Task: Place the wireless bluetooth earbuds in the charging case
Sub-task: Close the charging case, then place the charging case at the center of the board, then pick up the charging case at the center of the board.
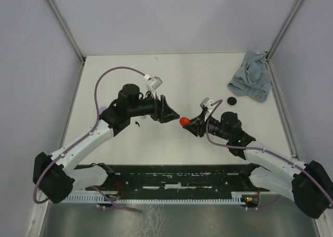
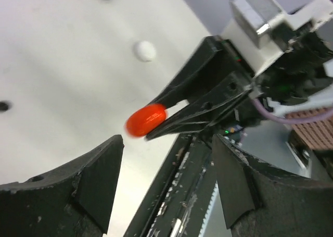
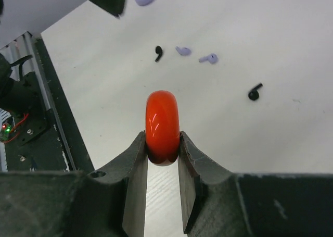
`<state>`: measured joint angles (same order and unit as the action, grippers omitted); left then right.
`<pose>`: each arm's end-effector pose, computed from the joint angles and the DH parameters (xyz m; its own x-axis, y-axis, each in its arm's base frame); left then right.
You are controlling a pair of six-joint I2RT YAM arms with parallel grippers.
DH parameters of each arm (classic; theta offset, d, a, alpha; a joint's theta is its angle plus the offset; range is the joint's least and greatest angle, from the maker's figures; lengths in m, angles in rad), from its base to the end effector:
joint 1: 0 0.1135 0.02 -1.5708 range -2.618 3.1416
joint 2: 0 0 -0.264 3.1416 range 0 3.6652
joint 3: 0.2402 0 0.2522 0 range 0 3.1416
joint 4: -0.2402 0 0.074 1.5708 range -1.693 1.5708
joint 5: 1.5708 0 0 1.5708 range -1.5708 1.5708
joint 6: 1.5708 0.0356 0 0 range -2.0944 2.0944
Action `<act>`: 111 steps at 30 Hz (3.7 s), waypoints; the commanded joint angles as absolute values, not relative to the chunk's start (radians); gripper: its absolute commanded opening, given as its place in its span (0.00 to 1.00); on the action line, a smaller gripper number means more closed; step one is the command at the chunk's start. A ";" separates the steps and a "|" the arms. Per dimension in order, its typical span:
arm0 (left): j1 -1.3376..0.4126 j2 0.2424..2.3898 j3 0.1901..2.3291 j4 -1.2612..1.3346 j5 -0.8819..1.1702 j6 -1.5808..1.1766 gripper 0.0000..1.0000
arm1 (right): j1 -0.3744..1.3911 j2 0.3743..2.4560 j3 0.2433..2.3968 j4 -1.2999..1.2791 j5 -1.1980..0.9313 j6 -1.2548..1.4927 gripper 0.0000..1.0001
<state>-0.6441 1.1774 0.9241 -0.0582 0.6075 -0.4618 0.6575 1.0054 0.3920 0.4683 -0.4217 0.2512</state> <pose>0.2031 -0.1779 0.3224 -0.6327 0.0176 -0.7742 0.7212 0.3777 -0.5807 0.1643 0.1452 0.2291 -0.3291 0.0324 -0.9437 -0.8222 0.4817 0.3033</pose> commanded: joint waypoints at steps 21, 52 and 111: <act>-0.396 0.789 0.878 -0.463 -0.215 -0.252 0.92 | 0.428 1.091 0.534 -0.125 0.064 0.594 0.05; -0.373 0.750 0.857 -0.462 -0.242 -0.251 0.92 | 0.267 1.106 0.719 -0.372 0.244 0.474 0.72; -0.397 0.773 0.844 -0.427 -0.040 -0.227 0.92 | 0.120 1.653 1.164 -0.396 -0.039 0.204 0.51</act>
